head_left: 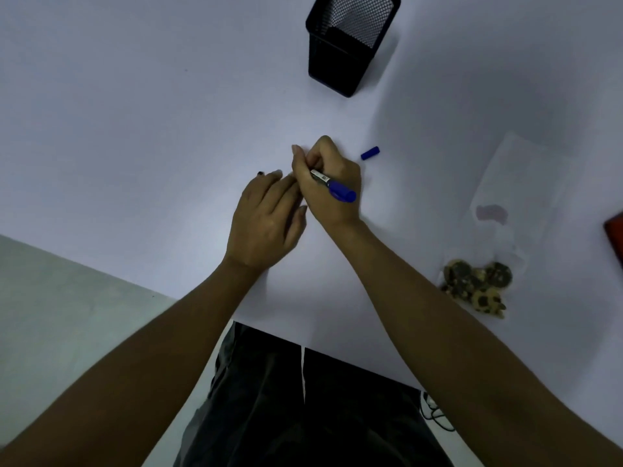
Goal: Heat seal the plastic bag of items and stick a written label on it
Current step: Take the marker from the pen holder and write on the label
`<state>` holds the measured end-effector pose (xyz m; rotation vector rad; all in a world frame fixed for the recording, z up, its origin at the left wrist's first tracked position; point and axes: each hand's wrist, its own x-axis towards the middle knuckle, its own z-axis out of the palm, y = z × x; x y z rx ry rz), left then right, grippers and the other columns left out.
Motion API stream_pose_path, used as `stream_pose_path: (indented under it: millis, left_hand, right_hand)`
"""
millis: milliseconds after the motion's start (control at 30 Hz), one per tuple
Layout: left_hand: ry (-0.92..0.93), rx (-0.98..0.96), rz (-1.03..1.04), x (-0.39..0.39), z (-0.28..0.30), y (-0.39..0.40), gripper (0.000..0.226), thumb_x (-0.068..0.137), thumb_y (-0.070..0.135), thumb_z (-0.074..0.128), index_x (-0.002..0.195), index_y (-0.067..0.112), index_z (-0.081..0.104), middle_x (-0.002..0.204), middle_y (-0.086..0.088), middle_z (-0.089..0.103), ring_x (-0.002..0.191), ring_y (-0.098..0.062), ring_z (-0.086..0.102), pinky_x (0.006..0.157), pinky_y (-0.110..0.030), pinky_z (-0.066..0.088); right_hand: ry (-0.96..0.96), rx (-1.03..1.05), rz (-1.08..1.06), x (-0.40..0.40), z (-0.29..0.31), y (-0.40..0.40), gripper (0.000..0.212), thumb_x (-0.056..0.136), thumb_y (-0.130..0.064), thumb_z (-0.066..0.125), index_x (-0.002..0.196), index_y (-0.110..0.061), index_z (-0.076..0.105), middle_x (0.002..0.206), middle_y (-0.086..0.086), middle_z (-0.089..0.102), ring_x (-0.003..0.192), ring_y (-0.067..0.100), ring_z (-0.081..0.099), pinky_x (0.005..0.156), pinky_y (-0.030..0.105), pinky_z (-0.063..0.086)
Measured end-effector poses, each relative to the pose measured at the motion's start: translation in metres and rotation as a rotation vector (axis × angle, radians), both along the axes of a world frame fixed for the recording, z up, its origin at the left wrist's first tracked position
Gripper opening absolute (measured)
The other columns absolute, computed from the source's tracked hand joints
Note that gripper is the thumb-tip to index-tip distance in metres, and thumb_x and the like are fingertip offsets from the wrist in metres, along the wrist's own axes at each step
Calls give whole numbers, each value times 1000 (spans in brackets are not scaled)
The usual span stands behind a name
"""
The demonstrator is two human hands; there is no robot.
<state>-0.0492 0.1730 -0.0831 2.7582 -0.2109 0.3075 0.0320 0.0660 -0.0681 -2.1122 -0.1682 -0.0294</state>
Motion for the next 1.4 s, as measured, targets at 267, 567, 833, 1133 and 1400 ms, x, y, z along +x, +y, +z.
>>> stream_pose_path:
  millis: [267,567,833,1133,1400]
  left_hand:
    - [30,41,7,1,-2,0,32,93,27,56,115,6,67,118,-13,68,114,-33,60,100,-47,44]
    - [42,34,19,2,0,0,33,93,28,54,113,5,66,120,-14,66,113,-32,59,101,-44,43]
    - [55,38,30,0,-1,-1,34,93,30,54,115,7,65,121,-12,66,115,-30,57,103,-43,42]
    - [45,33,34,1,-1,-2,36,91,32,53,115,7,64,120,-11,66,114,-31,58,104,-42,41]
    - [50,23,36,-1,-2,0,37,90,34,54,114,9,65,119,-9,67,113,-29,58,104,-38,39]
  right_hand:
    - [-12,-43,-28,1,-5,1,27,91,-21,63,74,-3,52,57,4,54,47,18,54,47,31,52]
    - [86,-75,-27,10,-3,8,36,90,-19,61,58,-19,44,48,-4,47,43,14,51,47,18,41]
    - [65,-101,-3,10,-3,9,27,91,-18,59,68,-17,44,52,-3,49,46,15,54,48,10,35]
    - [121,-95,-24,9,-5,10,41,91,-19,58,60,-31,35,48,-13,43,48,12,54,52,7,38]
    - [77,-133,-55,9,-7,13,37,90,-17,57,57,-23,40,49,-6,47,44,11,48,50,16,38]
